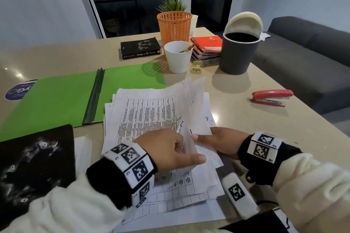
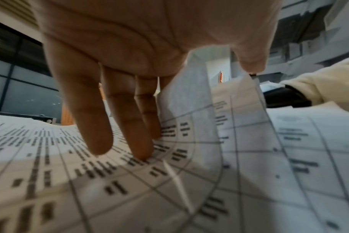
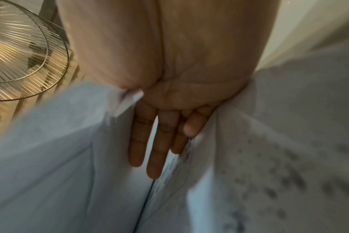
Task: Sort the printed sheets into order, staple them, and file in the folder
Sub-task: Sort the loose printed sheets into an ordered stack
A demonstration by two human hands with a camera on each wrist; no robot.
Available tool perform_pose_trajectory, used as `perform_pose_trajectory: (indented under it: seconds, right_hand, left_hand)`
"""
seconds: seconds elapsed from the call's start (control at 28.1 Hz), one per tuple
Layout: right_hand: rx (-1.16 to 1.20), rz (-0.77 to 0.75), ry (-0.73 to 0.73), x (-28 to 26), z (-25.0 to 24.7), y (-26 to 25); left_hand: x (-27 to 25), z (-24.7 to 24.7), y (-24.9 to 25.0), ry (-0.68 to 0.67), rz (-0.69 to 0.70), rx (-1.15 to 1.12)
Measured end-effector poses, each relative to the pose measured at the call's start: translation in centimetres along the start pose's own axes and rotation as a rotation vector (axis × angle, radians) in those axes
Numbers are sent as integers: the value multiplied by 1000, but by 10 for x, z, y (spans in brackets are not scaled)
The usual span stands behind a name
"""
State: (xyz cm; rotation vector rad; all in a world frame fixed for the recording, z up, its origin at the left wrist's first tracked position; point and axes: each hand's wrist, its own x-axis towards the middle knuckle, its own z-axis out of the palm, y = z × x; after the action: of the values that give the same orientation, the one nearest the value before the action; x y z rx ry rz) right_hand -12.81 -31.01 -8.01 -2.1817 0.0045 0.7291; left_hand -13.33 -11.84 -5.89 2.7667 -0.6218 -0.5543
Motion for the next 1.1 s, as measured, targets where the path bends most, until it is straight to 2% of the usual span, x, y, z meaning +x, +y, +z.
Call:
perform_pose_trajectory:
  seconds: [0.14,0.21,0.5,0.75,0.82,0.89,1.0,1.1]
  right_hand:
    - [77,-16,-11,3,2,3]
    - [135,-5,-20,6,2,8]
    - [187,-37,-44,7,3,9]
    - [259,-76,-50,12,6,13]
    - [301,-66,-52,10,6,10]
    - [330,-69,-66,9,7,9]
    - [314,-92,-81,9,7,8]
    - [305,-96,-78,11,7,9]
  left_hand:
    - [-1,2,5,55,0,27]
    - [0,-1,-2,115,3,-40]
    - [-4,-16,-32,126,55,-409]
    - [-3,-15,-33,156,53,-347]
    - [-5,-13,-24,125,80,-265]
    - [-6,-10,-16,75,60,-127]
    - [-6,-7,-2,27,6,-46]
    - [-1,-4,1,62,-22,21]
